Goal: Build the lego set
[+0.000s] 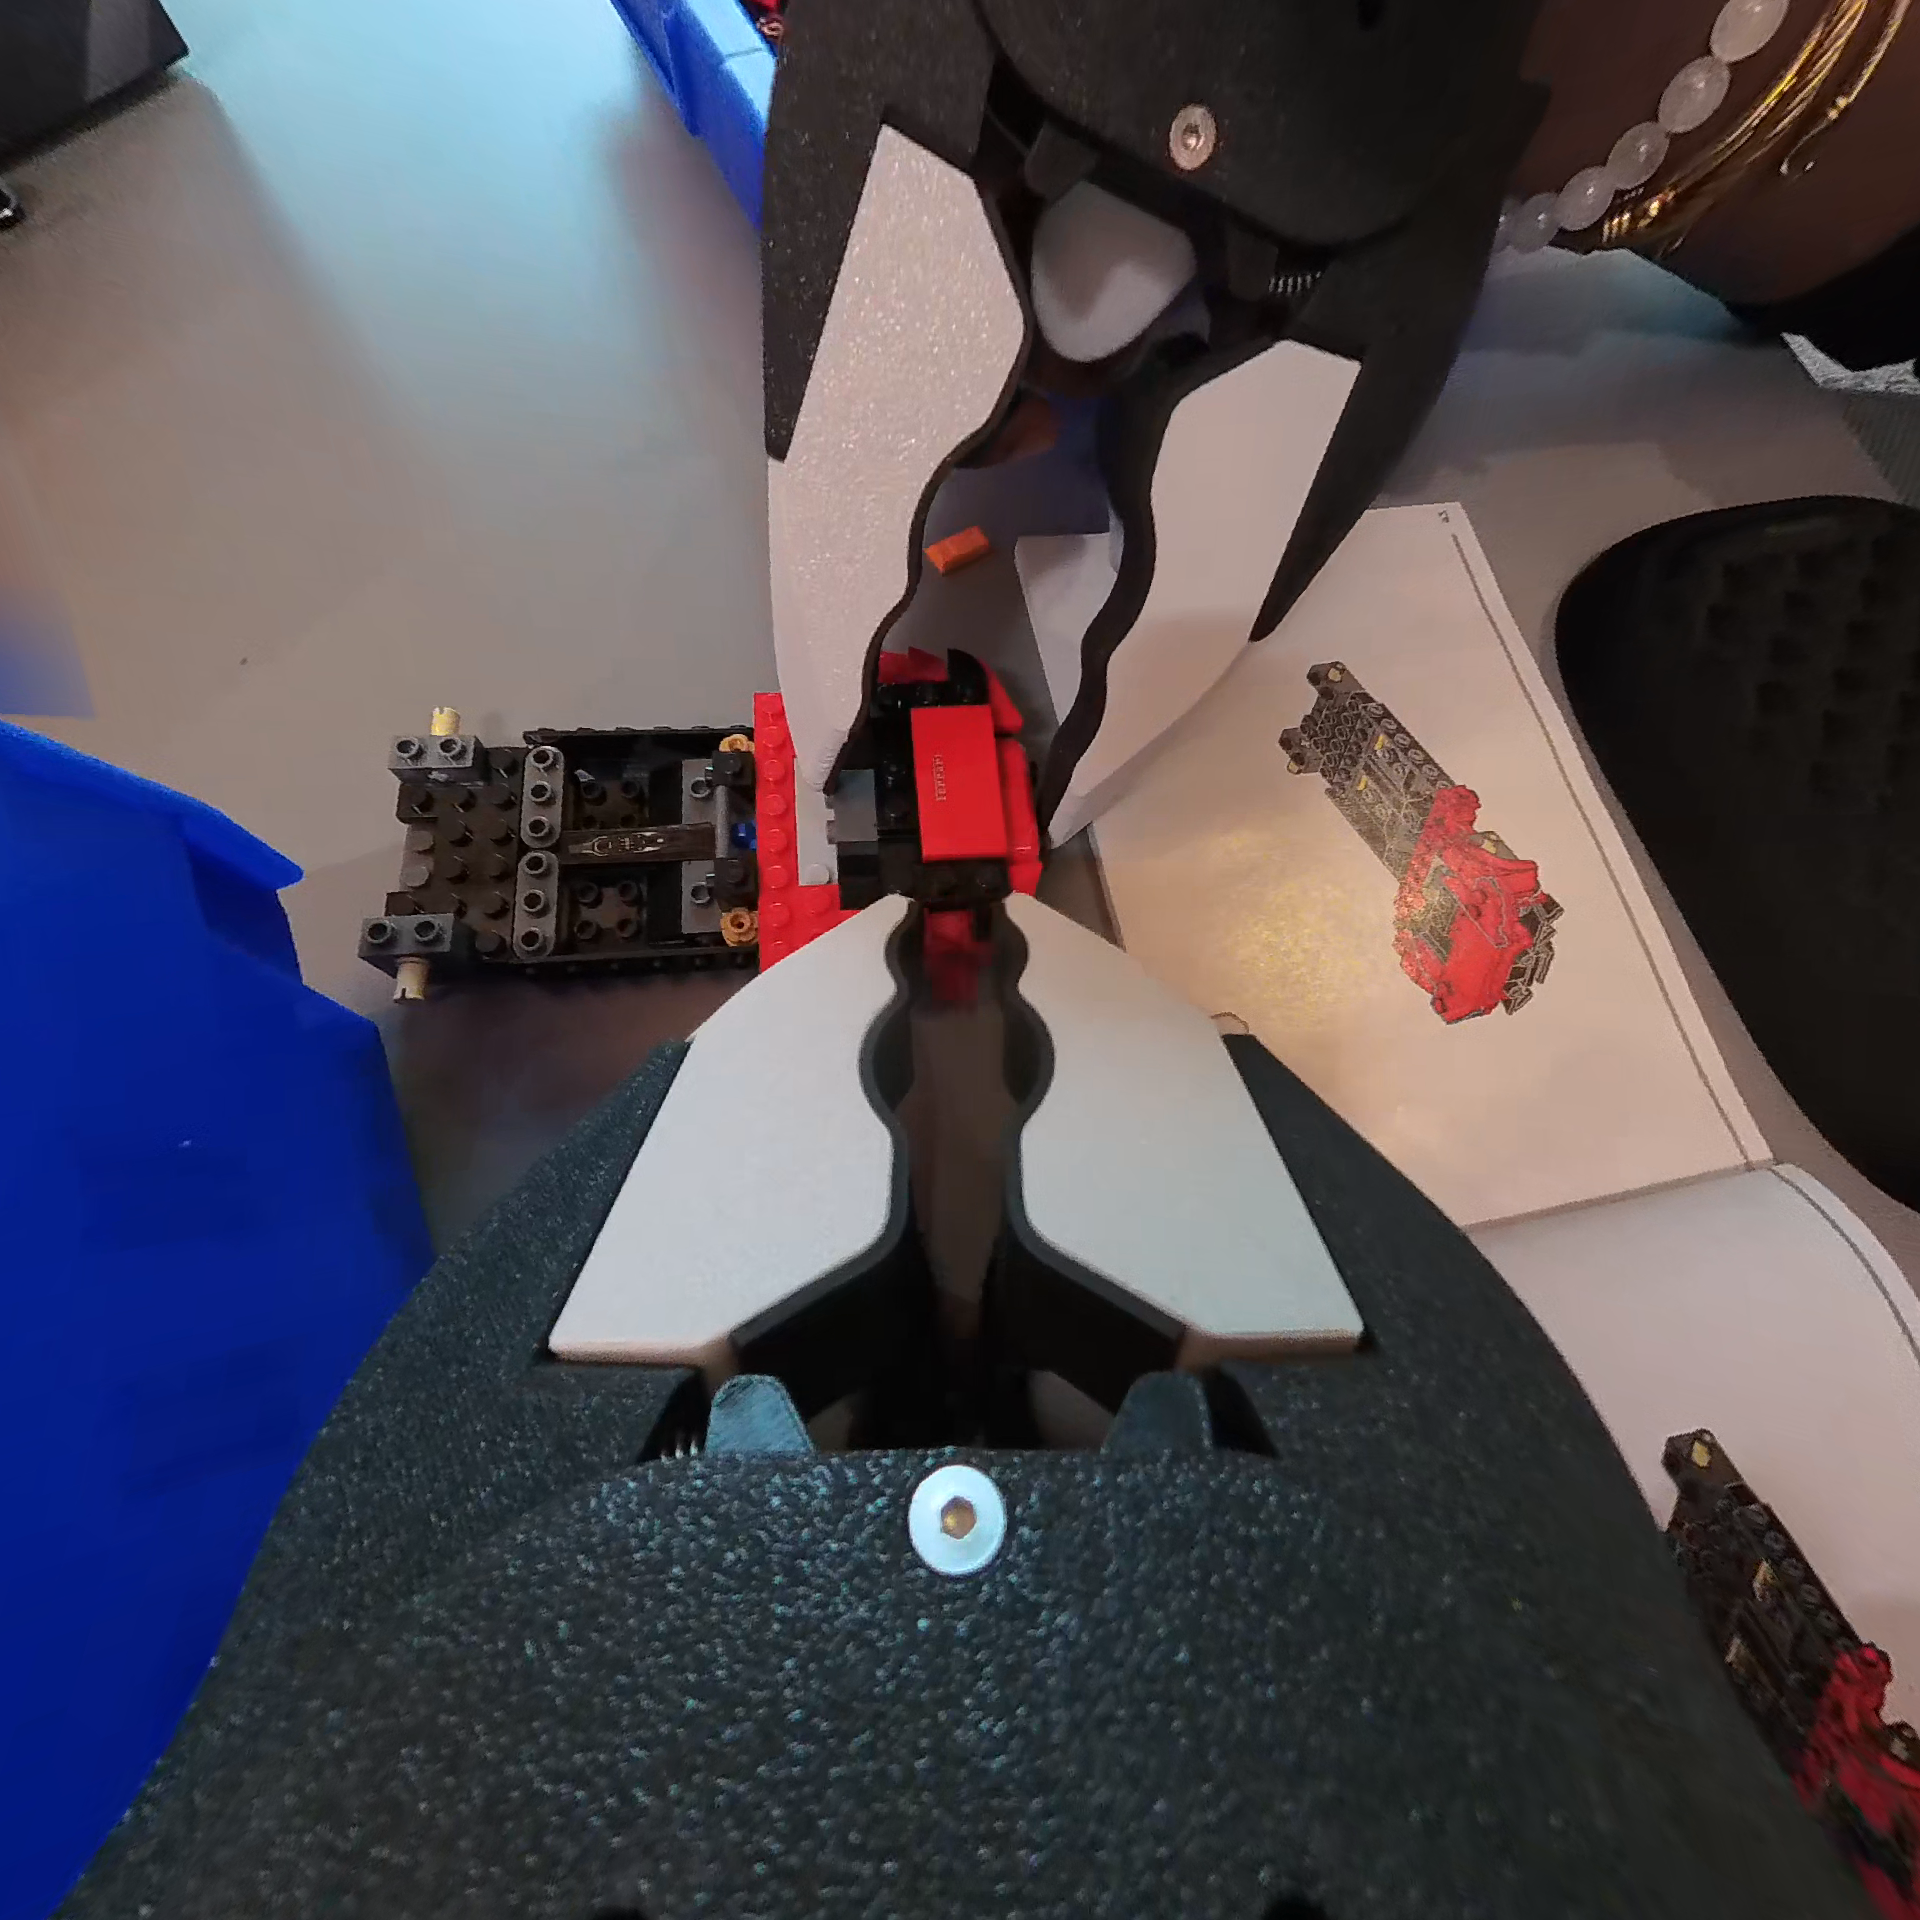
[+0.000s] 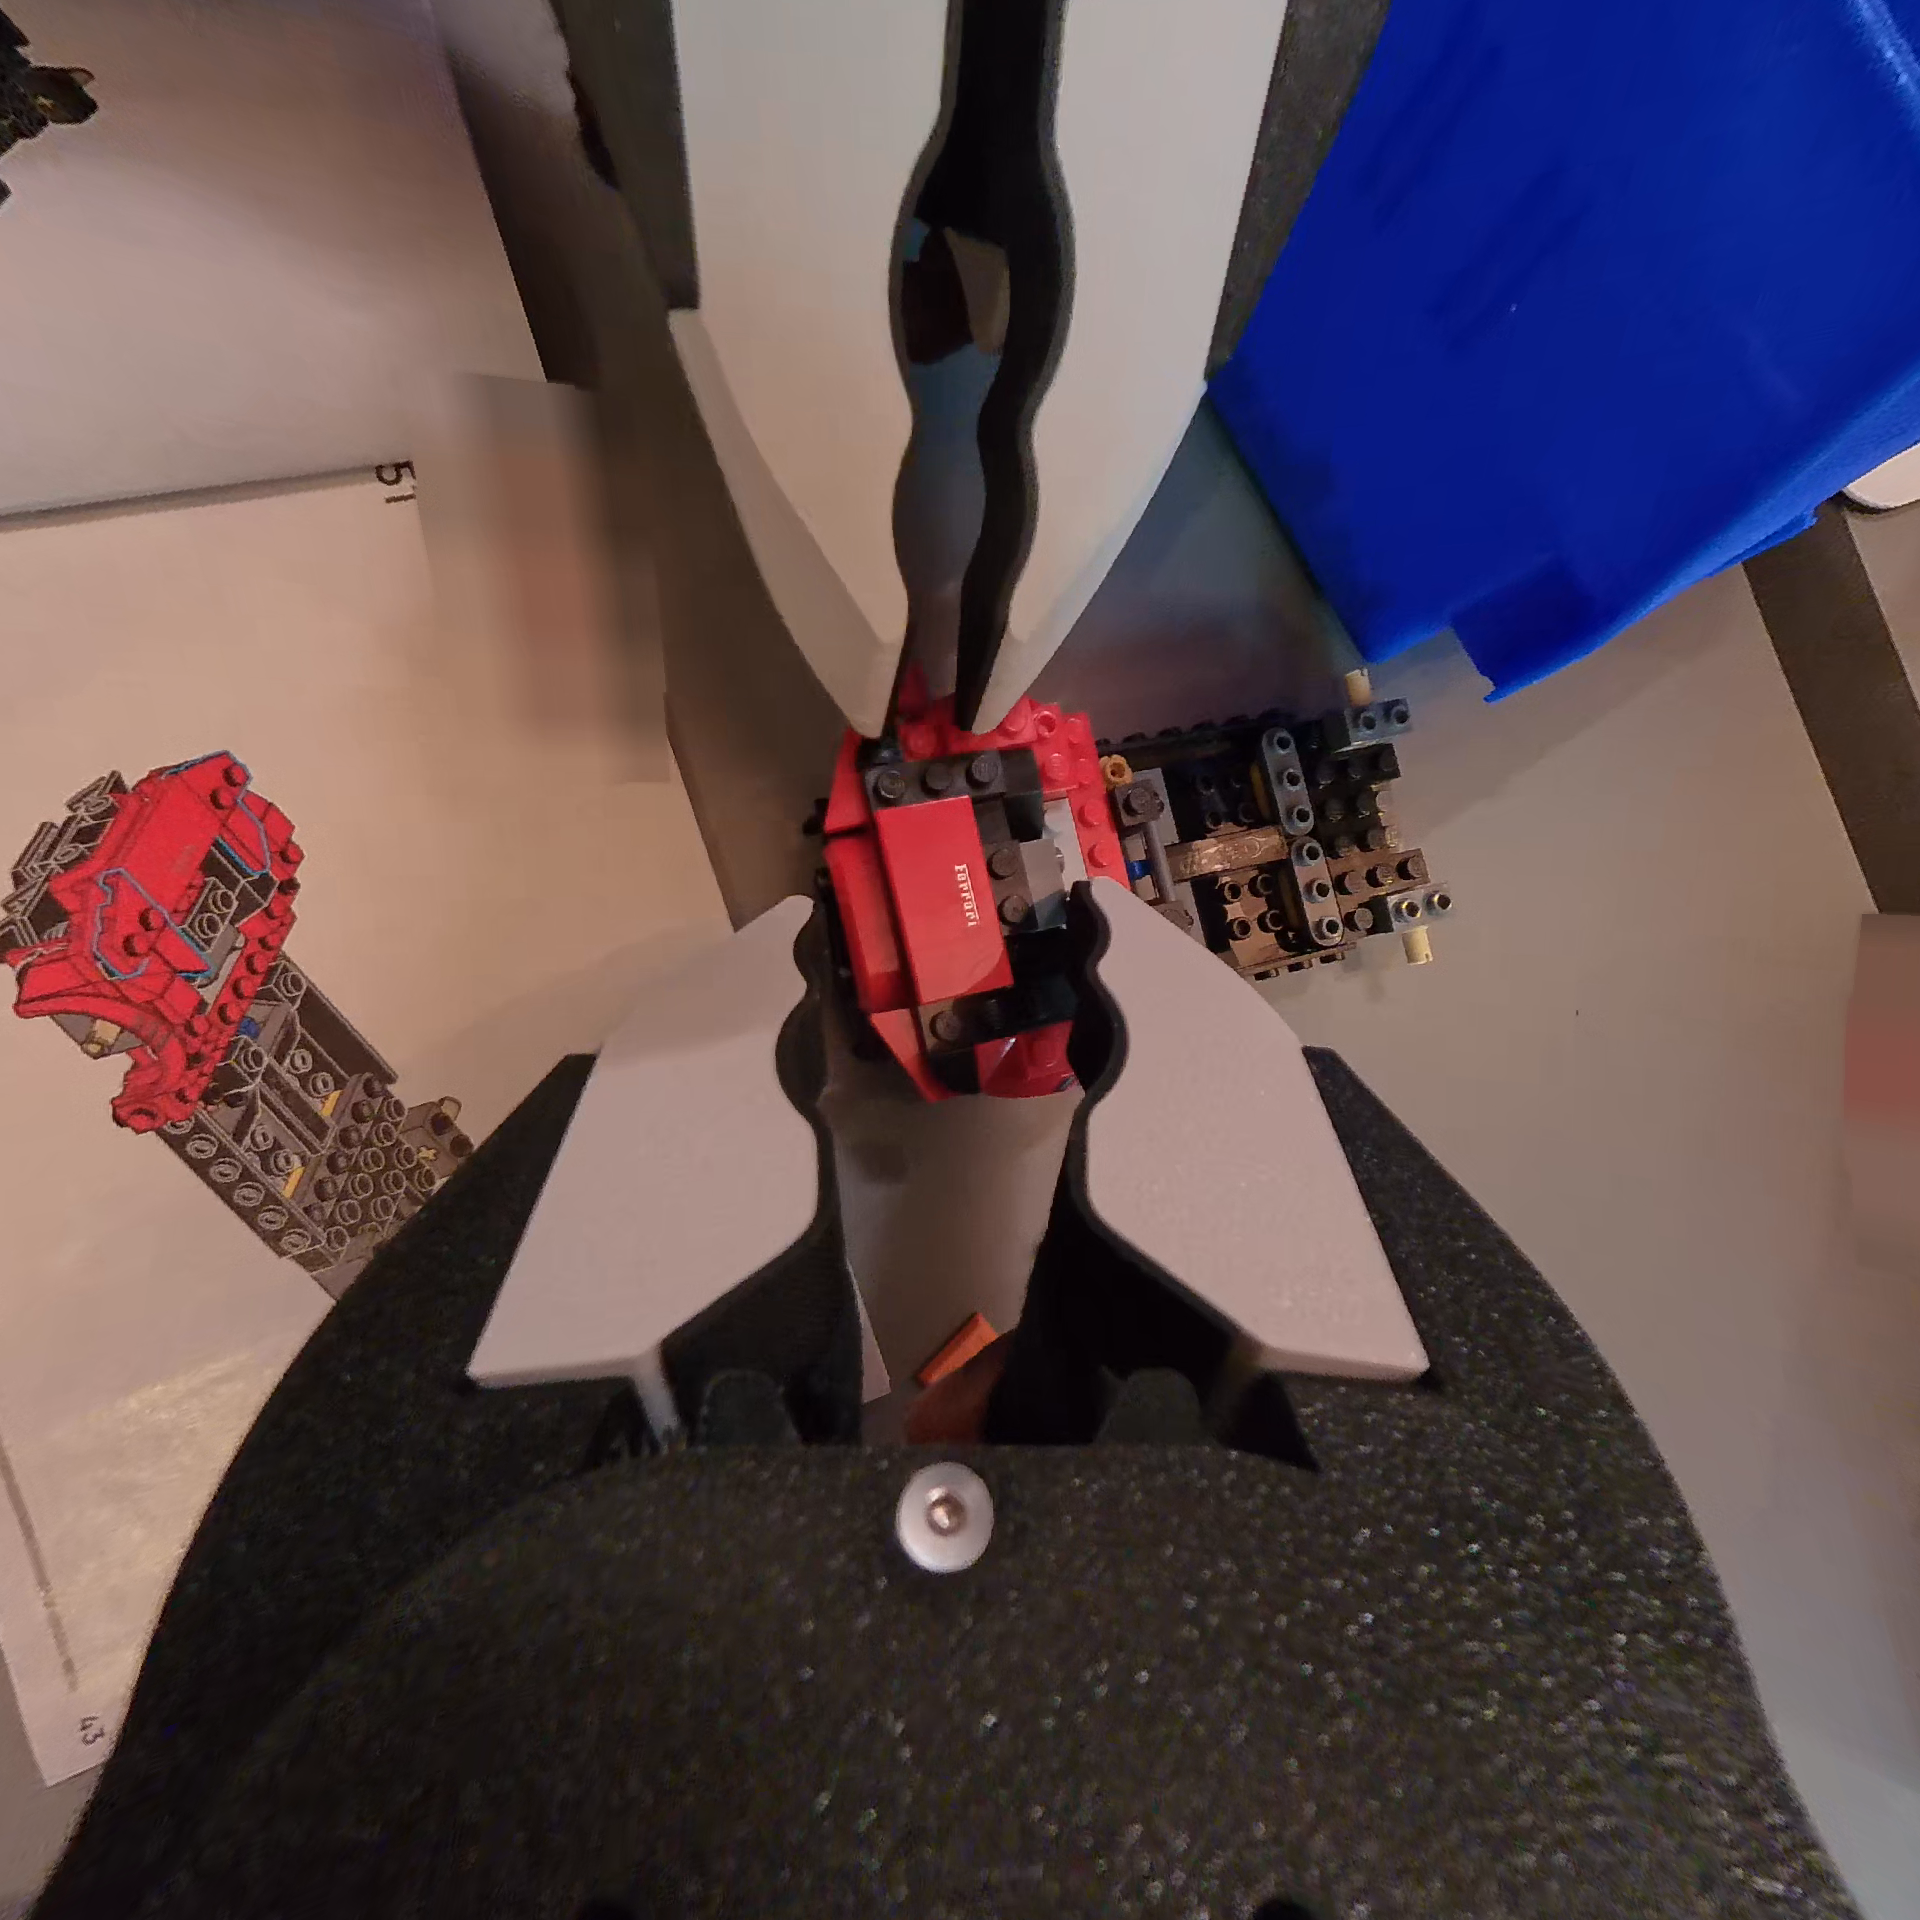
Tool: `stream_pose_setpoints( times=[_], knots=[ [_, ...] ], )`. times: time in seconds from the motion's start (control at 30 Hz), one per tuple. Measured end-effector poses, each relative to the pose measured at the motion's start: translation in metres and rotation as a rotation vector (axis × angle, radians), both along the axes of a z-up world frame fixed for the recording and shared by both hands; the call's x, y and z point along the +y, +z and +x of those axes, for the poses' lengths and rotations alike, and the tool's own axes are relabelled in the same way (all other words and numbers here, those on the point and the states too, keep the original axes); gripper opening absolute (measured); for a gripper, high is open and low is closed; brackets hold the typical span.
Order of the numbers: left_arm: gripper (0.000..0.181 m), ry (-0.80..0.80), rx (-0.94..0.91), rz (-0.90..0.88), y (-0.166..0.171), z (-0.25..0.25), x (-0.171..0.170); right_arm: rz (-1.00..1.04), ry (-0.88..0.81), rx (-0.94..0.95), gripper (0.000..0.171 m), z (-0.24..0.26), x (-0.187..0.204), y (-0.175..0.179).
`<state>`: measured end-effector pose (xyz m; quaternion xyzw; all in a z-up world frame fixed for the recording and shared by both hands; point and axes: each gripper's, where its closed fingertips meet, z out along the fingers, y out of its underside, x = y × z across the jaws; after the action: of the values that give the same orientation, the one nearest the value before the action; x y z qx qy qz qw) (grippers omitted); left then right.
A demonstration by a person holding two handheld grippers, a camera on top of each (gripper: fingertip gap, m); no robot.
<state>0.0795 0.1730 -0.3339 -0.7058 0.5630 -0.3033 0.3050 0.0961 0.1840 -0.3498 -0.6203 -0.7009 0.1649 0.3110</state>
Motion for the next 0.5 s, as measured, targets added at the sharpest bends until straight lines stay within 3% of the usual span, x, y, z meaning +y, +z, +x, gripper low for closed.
stream_pose_setpoints(
  times=[0.27, 0.37, 0.5],
  knots=[
    [0.008, 0.017, 0.002, 0.030, 0.003, -0.005, 0.004, -0.006, -0.001, 0.007, 0.043, 0.000, 0.000, 0.001],
    [0.017, 0.095, 0.025, 0.086, 0.016, -0.019, 0.008, -0.013, -0.004, 0.019, 0.043, 0.001, 0.000, 0.002],
    [0.021, 0.295, 0.241, 0.196, 0.007, -0.058, 0.017, -0.023, -0.020, 0.116, 0.038, -0.003, -0.003, 0.019]
  ],
)
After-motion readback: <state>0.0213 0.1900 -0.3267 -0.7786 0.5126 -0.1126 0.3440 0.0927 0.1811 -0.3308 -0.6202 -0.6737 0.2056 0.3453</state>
